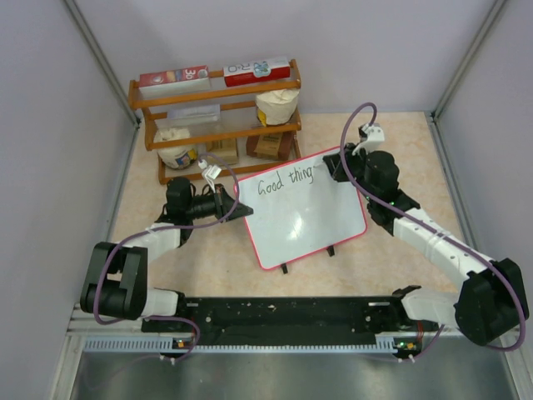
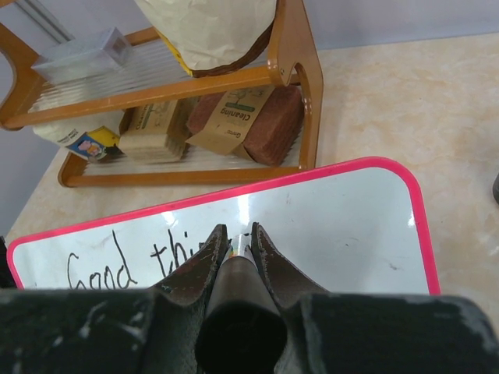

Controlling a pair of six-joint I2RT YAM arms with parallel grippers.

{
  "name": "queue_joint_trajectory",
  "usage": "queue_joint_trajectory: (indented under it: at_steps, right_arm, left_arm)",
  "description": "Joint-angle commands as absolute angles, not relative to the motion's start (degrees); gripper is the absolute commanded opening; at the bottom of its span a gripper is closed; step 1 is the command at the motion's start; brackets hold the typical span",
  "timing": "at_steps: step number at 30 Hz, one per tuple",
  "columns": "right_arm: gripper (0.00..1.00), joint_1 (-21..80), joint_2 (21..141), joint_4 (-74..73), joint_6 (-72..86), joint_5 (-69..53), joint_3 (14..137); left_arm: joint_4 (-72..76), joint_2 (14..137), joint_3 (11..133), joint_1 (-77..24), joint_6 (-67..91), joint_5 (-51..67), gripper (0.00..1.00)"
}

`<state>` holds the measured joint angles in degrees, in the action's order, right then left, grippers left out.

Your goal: Write a sentence on the whiteboard

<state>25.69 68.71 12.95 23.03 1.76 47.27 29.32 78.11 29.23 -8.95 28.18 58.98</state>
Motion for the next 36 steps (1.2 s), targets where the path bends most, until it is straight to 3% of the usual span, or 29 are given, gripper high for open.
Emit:
queue_joint_trajectory:
  at_steps: [1, 36]
  right_arm:
    - [0.00, 25.31, 68.64, 15.21, 22.94, 0.18, 46.58]
    - [0.00, 25.31, 65.65, 11.86, 21.97, 1.41, 41.13]
  left_arm:
    - [23.47, 79.45, 26.46, -11.25, 14.33, 57.74, 0.00]
    - [23.55, 79.28, 26.37, -11.25, 14.33, 57.66, 0.00]
